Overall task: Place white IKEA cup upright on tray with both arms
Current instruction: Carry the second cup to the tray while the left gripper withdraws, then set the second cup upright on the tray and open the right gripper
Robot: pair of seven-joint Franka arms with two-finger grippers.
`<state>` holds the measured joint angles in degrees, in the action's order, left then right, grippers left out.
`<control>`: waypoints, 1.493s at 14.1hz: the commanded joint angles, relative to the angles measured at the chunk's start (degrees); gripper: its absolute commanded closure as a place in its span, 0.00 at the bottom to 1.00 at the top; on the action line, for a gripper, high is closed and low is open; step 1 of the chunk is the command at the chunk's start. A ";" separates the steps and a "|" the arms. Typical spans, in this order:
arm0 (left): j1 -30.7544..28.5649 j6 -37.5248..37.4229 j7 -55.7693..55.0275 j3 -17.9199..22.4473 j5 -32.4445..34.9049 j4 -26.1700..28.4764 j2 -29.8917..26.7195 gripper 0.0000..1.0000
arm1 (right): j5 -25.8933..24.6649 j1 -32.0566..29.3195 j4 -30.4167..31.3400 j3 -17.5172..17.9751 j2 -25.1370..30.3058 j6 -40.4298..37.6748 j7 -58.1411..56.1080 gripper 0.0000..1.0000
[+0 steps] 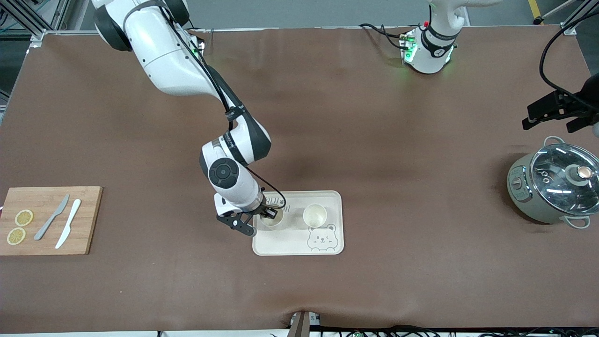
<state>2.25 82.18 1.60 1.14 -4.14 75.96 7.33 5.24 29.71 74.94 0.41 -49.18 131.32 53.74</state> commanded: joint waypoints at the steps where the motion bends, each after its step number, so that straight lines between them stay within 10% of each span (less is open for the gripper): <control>1: -0.05 1.32 1.64 -0.61 1.15 3.57 -1.44 0.00 | -0.75 0.53 -0.14 -0.50 -0.21 0.43 1.11 0.27; 2: -0.13 1.32 1.82 -0.70 1.15 4.10 -1.35 0.00 | -0.75 0.53 -0.14 -0.50 -0.21 0.43 1.11 0.00; 8: -0.75 4.66 2.00 -0.26 1.23 3.67 -1.17 0.00 | -0.49 0.53 -0.32 -0.41 2.94 -3.94 0.49 0.00; 21: -0.22 5.27 1.12 -2.19 4.48 3.58 -3.37 0.00 | 0.39 -4.73 2.30 -0.50 40.36 -51.75 -16.17 0.00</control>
<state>2.04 87.04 2.61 -0.79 -1.33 78.83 4.93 5.27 28.21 72.06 -0.42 -16.22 82.69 43.25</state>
